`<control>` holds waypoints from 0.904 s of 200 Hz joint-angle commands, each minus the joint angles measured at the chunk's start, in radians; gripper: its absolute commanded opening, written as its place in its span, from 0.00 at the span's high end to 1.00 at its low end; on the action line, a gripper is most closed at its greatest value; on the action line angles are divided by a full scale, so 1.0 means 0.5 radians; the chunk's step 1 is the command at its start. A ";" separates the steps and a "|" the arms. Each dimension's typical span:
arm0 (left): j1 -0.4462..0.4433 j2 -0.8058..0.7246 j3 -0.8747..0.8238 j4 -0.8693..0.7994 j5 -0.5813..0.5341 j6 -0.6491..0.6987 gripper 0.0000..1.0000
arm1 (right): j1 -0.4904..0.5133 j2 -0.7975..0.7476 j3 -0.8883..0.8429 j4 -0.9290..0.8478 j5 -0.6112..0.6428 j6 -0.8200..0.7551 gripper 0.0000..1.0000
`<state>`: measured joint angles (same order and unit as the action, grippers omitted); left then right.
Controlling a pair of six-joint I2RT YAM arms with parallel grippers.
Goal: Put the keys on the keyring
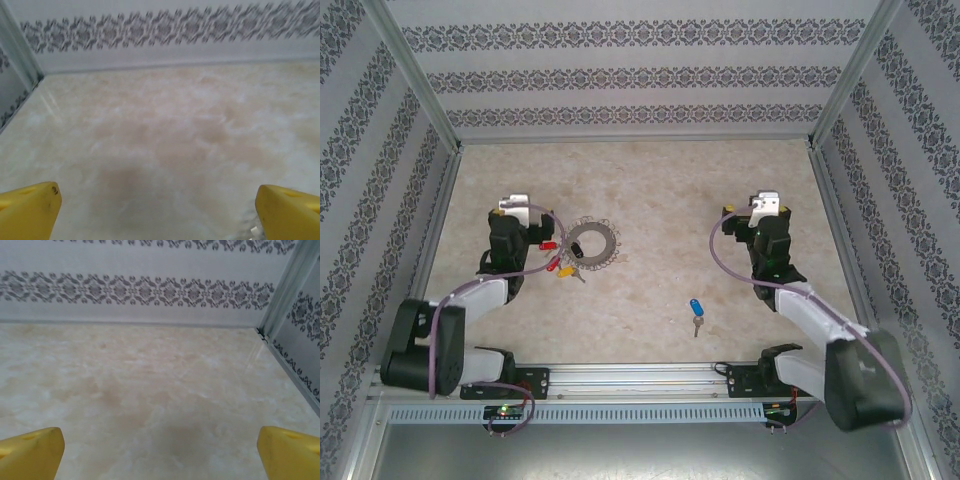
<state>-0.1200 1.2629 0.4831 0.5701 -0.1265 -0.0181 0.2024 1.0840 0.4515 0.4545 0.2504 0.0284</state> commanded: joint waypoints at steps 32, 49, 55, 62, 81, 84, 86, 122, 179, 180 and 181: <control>-0.239 -0.396 0.340 -1.204 0.154 -0.587 0.00 | 0.083 -0.215 0.328 -1.043 0.036 0.319 0.02; -0.290 -0.355 0.421 -1.351 0.264 -0.661 0.00 | 0.085 -0.235 0.369 -1.157 -0.065 0.398 0.02; -0.294 -0.336 0.443 -1.392 0.294 -0.694 0.00 | 0.087 -0.238 0.376 -1.178 -0.112 0.420 0.02; -0.296 -0.319 0.463 -1.420 0.336 -0.724 0.00 | 0.090 -0.237 0.385 -1.199 -0.166 0.443 0.02; -0.320 -0.272 0.504 -1.477 0.381 -0.732 0.00 | 0.136 -0.218 0.417 -1.266 -0.281 0.487 0.02; -0.324 -0.263 0.511 -1.491 0.378 -0.731 0.00 | 0.149 -0.214 0.423 -1.279 -0.292 0.489 0.02; -0.324 -0.254 0.516 -1.499 0.375 -0.730 0.00 | 0.159 -0.211 0.426 -1.286 -0.300 0.490 0.02; -0.340 -0.058 0.587 -1.607 0.438 -0.748 0.00 | 0.335 -0.135 0.409 -1.289 -0.301 0.515 0.02; -0.397 0.273 0.733 -1.768 0.417 -0.753 0.00 | 0.377 0.084 0.533 -1.187 -0.497 0.584 0.02; -0.398 0.276 0.733 -1.770 0.412 -0.753 0.00 | 0.377 0.084 0.531 -1.188 -0.499 0.584 0.02; -0.399 0.280 0.733 -1.773 0.408 -0.754 0.00 | 0.377 0.084 0.531 -1.188 -0.500 0.586 0.02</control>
<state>-0.3130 1.3720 0.8120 -0.2325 0.0978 -0.3763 0.3748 1.1221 0.6689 -0.1532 0.0563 0.2955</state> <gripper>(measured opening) 0.998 0.982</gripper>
